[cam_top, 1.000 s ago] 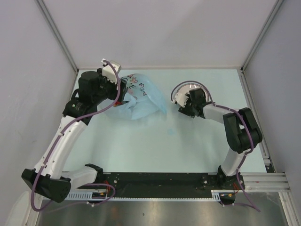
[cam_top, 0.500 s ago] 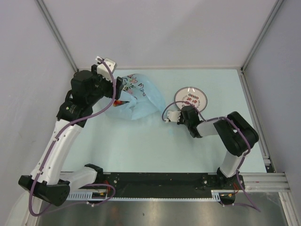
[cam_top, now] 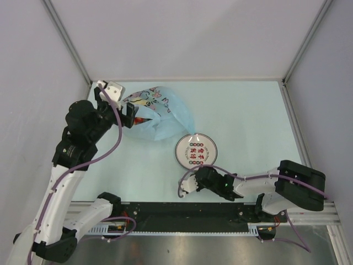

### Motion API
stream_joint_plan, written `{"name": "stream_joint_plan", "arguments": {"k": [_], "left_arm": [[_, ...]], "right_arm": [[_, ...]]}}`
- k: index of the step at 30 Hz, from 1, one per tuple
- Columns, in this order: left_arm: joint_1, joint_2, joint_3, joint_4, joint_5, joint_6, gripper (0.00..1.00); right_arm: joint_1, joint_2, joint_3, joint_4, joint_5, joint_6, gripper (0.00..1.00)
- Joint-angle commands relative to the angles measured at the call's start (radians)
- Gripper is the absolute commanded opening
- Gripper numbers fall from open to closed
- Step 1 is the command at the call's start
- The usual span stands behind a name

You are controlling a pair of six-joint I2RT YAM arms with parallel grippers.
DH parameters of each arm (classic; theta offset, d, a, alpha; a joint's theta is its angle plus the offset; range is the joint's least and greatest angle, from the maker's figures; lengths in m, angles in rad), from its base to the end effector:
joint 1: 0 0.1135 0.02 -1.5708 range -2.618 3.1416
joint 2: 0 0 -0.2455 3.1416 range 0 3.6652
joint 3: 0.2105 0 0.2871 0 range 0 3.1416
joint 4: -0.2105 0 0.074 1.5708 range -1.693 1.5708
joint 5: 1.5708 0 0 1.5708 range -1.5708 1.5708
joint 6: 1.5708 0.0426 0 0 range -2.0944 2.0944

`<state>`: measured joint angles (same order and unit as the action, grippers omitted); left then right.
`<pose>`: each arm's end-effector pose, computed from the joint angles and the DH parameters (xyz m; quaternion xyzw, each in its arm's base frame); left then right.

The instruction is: Take the fake fruits out of the plastic bag

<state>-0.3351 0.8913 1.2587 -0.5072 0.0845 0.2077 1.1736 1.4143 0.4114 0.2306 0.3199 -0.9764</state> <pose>0.2080 -0.0762 0.4451 0.2289 0.7191 -0.0735 0.6521 0.1150 0.2395 0.0717 -0.7706 0.4872 -0.1083 0.3963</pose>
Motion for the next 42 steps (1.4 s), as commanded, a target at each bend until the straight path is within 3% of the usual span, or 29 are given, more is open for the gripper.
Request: {"name": "stream_joint_plan", "arguments": {"k": [1, 4, 7, 8, 9, 11, 12, 13, 18, 24, 28, 31, 34, 38, 42], "left_arm": [[0.007, -0.02, -0.021, -0.024, 0.027, -0.017, 0.84], [0.007, -0.014, -0.03, -0.033, 0.037, -0.016, 0.84], [0.007, 0.011, -0.036, -0.024, 0.04, -0.028, 0.84], [0.007, 0.024, -0.027, -0.025, 0.046, -0.039, 0.84], [0.007, 0.038, -0.019, -0.03, 0.049, -0.044, 0.84], [0.007, 0.083, 0.007, -0.06, 0.057, -0.045, 0.84], [0.007, 0.095, 0.01, -0.079, 0.058, -0.041, 0.84], [0.007, 0.116, 0.013, -0.089, 0.058, -0.031, 0.84], [0.007, 0.172, 0.039, -0.14, 0.055, -0.017, 0.85], [0.005, 0.253, 0.042, -0.1, 0.13, -0.02, 0.83], [0.005, 0.248, 0.013, -0.114, 0.152, -0.122, 0.75], [0.004, 0.195, -0.059, -0.094, 0.139, -0.189, 0.75], [0.004, 0.17, -0.163, -0.001, 0.118, -0.227, 0.78], [0.004, 0.208, -0.176, 0.039, 0.21, -0.243, 0.78], [0.001, 0.276, -0.151, 0.058, 0.202, -0.251, 0.79]], "right_arm": [[0.073, 0.034, -0.039, -0.341, -0.128, 0.099, 0.0], [0.084, 0.025, -0.022, -0.407, -0.148, 0.126, 0.0], [0.006, 0.031, 0.01, -0.422, -0.169, 0.124, 0.03], [-0.017, 0.037, 0.051, -0.466, -0.212, 0.12, 0.24], [-0.041, 0.046, 0.085, -0.508, -0.244, 0.122, 0.38], [-0.1, 0.038, 0.182, -0.632, -0.347, 0.168, 0.61], [-0.124, 0.016, 0.217, -0.675, -0.387, 0.189, 0.64], [-0.184, 0.0, 0.249, -0.742, -0.472, 0.209, 0.91], [-0.32, -0.144, 0.432, -0.853, -0.683, 0.378, 0.91], [-0.518, -0.229, 0.547, -0.599, -0.653, 0.726, 0.96], [-0.5, -0.125, 0.667, -0.513, -0.575, 0.803, 0.95], [-0.499, 0.006, 0.756, -0.511, -0.591, 0.852, 0.93], [-0.499, 0.067, 0.756, -0.432, -0.538, 0.864, 0.93], [-0.488, 0.146, 0.774, -0.38, -0.435, 0.829, 0.92], [-0.494, 0.201, 0.793, -0.278, -0.321, 0.844, 0.88]]}}
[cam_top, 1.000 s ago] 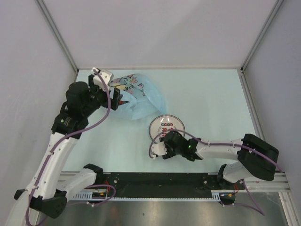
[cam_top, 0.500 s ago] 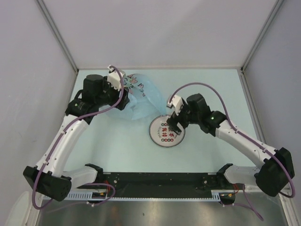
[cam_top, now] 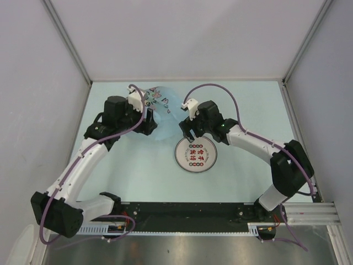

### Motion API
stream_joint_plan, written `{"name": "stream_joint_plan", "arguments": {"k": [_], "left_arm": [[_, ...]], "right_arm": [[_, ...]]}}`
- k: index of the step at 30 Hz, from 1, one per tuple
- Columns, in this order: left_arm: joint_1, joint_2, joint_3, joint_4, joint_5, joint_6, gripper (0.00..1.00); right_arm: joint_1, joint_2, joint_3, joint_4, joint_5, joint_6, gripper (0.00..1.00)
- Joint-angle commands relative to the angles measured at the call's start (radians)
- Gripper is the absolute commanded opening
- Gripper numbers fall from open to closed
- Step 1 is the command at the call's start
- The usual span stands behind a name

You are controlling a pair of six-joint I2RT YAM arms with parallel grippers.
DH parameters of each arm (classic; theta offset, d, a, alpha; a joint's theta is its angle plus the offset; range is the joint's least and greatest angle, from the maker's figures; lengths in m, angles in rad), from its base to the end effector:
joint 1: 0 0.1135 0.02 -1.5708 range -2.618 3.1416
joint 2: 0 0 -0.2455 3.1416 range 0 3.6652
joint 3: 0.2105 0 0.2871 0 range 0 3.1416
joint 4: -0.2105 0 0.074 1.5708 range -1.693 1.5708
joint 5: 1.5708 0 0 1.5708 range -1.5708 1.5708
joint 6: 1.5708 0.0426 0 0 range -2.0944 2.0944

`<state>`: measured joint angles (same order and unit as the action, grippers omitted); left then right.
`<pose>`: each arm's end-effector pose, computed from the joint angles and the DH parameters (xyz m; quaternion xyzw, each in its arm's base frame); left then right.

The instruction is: Take the fake fruits out of the plastic bag

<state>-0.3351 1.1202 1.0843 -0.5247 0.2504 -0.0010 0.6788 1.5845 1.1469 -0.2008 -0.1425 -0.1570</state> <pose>0.2737 -0.1065 0.3231 0.2040 0.8461 -0.1880 0.4551 0.3047 0.2536 0.2251 -0.3909 0.8014 0.1771 0.4168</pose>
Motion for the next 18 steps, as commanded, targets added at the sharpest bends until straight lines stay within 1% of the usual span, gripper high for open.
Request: {"name": "stream_joint_plan", "arguments": {"k": [1, 3, 4, 6, 7, 9, 10, 11, 12, 13, 14, 15, 16, 17, 18], "left_arm": [[-0.001, 0.059, 0.034, 0.074, 0.049, -0.039, 0.79], [-0.008, 0.088, 0.058, 0.075, 0.035, -0.034, 0.79], [-0.012, 0.101, 0.063, 0.078, 0.017, -0.036, 0.77], [-0.013, 0.148, 0.081, 0.08, -0.035, -0.04, 0.72], [-0.01, 0.165, 0.091, 0.078, -0.066, -0.033, 0.56], [-0.01, 0.209, 0.132, 0.066, -0.066, -0.004, 0.37], [-0.009, 0.228, 0.155, 0.06, -0.065, -0.001, 0.23], [-0.008, 0.245, 0.207, 0.055, -0.062, -0.002, 0.16], [-0.008, 0.283, 0.235, 0.055, -0.063, 0.033, 0.05], [-0.008, 0.306, 0.267, 0.057, -0.066, 0.038, 0.01], [-0.007, 0.326, 0.337, 0.061, -0.074, 0.041, 0.01], [-0.005, 0.379, 0.379, 0.064, -0.077, 0.05, 0.0], [-0.005, 0.406, 0.47, 0.068, -0.073, 0.058, 0.0], [-0.005, 0.441, 0.524, 0.063, -0.072, 0.067, 0.0], [-0.005, 0.499, 0.581, 0.058, -0.069, 0.071, 0.0]], "right_arm": [[-0.001, 0.048, 0.065, 0.181, 0.171, 0.024, 0.84], [-0.004, 0.066, 0.088, 0.192, 0.169, -0.001, 0.77], [-0.002, 0.089, 0.096, 0.19, 0.158, -0.016, 0.72], [-0.007, 0.118, 0.109, 0.22, 0.161, -0.036, 0.66], [-0.015, 0.13, 0.114, 0.224, 0.158, -0.032, 0.57], [-0.05, 0.163, 0.131, 0.236, 0.152, -0.009, 0.42], [-0.064, 0.175, 0.161, 0.238, 0.152, 0.02, 0.22], [-0.08, 0.192, 0.186, 0.241, 0.152, 0.034, 0.08], [-0.109, 0.207, 0.209, 0.253, 0.164, 0.043, 0.0], [-0.129, 0.221, 0.27, 0.255, 0.162, 0.053, 0.0], [-0.148, 0.254, 0.304, 0.256, 0.158, 0.056, 0.0], [-0.185, 0.271, 0.336, 0.259, 0.158, 0.059, 0.0], [-0.202, 0.288, 0.412, 0.261, 0.164, 0.059, 0.0], [-0.217, 0.319, 0.445, 0.262, 0.172, 0.054, 0.0], [-0.251, 0.328, 0.477, 0.262, 0.185, 0.048, 0.0]]}}
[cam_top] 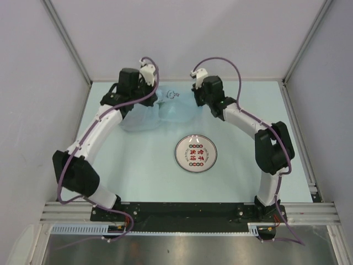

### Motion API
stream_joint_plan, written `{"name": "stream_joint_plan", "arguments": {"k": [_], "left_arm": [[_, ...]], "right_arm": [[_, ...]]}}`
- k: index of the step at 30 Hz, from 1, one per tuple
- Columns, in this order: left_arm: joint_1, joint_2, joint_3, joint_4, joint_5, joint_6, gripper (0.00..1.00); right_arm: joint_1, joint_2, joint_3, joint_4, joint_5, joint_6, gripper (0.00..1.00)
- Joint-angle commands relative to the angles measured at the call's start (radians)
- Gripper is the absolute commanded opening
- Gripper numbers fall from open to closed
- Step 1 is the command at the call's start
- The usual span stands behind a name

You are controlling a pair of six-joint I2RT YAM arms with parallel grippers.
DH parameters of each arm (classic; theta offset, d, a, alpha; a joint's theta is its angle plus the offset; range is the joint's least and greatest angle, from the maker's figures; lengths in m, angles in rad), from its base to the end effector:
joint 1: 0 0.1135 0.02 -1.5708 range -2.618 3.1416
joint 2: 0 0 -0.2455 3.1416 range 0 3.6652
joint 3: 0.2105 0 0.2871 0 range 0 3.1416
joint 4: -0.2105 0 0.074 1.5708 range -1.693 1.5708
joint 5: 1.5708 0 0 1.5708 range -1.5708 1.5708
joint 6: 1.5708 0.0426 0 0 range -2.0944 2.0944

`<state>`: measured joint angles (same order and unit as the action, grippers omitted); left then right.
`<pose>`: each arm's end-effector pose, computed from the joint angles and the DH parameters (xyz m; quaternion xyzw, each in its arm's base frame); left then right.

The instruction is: Take the fake fruits out of the plastic bag

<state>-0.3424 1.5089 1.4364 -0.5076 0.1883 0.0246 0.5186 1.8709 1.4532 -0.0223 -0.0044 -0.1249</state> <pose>0.3610 -0.1371 0.3345 0.2038 0.8530 -0.1566 0.4542 0.4160 0.2376 0.2393 -0.2681 0.8007 0.1066 0.5250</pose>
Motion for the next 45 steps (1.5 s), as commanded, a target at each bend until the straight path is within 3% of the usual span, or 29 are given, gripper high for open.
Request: {"name": "stream_joint_plan", "arguments": {"k": [1, 4, 8, 11, 15, 18, 19, 20, 23, 26, 29, 32, 40, 45], "left_arm": [[0.002, 0.144, 0.342, 0.029, 0.012, 0.051, 0.0], [-0.003, 0.232, 0.528, 0.005, 0.063, 0.066, 0.0], [-0.036, 0.246, 0.588, -0.02, 0.14, 0.083, 0.0], [-0.07, 0.183, 0.491, -0.042, 0.192, 0.087, 0.0], [-0.124, 0.054, 0.235, -0.037, 0.209, 0.09, 0.0], [-0.174, -0.019, 0.078, -0.037, 0.215, 0.078, 0.0], [-0.19, -0.035, 0.044, -0.032, 0.214, 0.071, 0.0], [-0.193, -0.067, 0.015, -0.025, 0.211, 0.051, 0.0], [-0.193, -0.099, -0.044, -0.026, 0.189, 0.023, 0.01], [-0.193, -0.125, -0.038, -0.052, 0.14, 0.02, 0.02], [-0.193, -0.13, -0.011, -0.08, 0.111, 0.017, 0.02], [-0.193, -0.138, -0.007, -0.089, 0.083, -0.015, 0.01], [-0.193, -0.185, -0.074, -0.06, 0.091, -0.018, 0.02], [-0.193, -0.22, -0.116, -0.048, 0.047, -0.018, 0.06]], "right_arm": [[-0.104, 0.051, 0.215, 0.084, 0.055, 0.007, 0.0], [-0.169, 0.04, 0.236, 0.078, 0.076, 0.01, 0.0], [-0.226, -0.07, 0.126, 0.044, 0.084, 0.001, 0.0], [-0.267, -0.218, -0.011, -0.022, 0.077, 0.028, 0.0], [-0.295, -0.483, -0.202, -0.126, 0.034, 0.022, 0.0], [-0.311, -0.596, -0.35, -0.175, 0.034, 0.027, 0.0], [-0.322, -0.649, -0.364, -0.188, 0.021, 0.037, 0.05], [-0.35, -0.668, -0.369, -0.22, -0.038, 0.047, 0.32], [-0.332, -0.743, -0.36, -0.222, -0.12, 0.061, 0.64], [-0.255, -0.795, -0.34, -0.219, -0.169, 0.036, 0.68], [-0.122, -0.799, -0.338, -0.24, -0.216, 0.018, 0.67], [-0.051, -0.741, -0.347, -0.22, -0.244, 0.04, 0.53], [0.073, -0.36, -0.318, 0.069, -0.142, 0.005, 0.36], [0.167, -0.25, -0.364, 0.027, -0.167, 0.025, 0.31]]}}
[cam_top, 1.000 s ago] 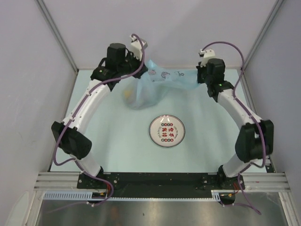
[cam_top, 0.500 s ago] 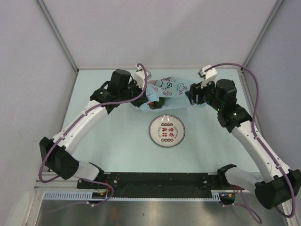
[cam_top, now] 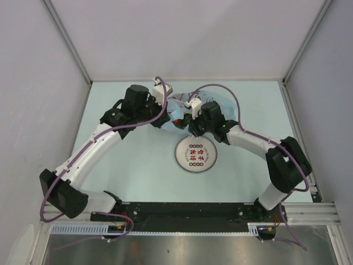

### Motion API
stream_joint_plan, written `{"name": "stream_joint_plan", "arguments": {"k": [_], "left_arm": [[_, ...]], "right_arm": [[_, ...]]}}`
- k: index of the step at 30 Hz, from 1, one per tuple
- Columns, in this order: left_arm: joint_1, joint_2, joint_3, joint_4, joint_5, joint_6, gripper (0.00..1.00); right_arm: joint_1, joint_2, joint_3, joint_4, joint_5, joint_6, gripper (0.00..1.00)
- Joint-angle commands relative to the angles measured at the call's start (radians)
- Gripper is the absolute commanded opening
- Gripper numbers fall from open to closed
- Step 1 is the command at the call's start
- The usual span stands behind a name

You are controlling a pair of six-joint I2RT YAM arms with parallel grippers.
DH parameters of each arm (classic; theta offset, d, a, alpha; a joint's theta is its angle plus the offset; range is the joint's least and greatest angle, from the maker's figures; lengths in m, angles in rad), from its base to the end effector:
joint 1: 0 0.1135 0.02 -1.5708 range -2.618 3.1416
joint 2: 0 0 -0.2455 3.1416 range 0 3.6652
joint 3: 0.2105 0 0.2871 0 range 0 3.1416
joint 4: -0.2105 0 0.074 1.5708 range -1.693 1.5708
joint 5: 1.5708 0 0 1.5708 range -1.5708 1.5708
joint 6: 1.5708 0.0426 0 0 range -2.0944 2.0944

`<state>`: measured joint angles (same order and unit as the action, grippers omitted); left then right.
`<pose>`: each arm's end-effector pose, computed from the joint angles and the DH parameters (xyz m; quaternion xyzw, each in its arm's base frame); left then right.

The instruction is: Take the fake fruits out of the plastic bag

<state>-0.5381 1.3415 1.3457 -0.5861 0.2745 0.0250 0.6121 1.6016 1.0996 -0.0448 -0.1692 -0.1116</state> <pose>0.2867 -0.1846 0.3505 0.3046 0.8196 -0.2358 0.4241 0.3246 0.2366 0.2161 -0.3462 0.7977 0.1923 0.4547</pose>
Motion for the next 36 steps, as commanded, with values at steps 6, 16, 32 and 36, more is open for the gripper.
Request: {"name": "stream_joint_plan", "arguments": {"k": [6, 16, 32, 36], "left_arm": [[0.003, -0.094, -0.092, 0.035, -0.043, -0.019, 0.08], [0.012, -0.097, -0.126, 0.0, -0.101, -0.01, 0.0], [0.029, -0.036, -0.022, 0.04, -0.19, 0.0, 0.0], [0.038, -0.008, 0.03, 0.035, -0.181, -0.002, 0.0]], "right_arm": [[0.123, -0.039, -0.089, 0.138, 0.075, 0.069, 0.33], [-0.048, 0.188, 0.18, 0.149, -0.016, 0.061, 0.54], [0.035, 0.237, 0.269, 0.091, 0.071, -0.016, 0.46], [0.009, 0.302, 0.318, 0.088, 0.079, -0.065, 0.46]]}}
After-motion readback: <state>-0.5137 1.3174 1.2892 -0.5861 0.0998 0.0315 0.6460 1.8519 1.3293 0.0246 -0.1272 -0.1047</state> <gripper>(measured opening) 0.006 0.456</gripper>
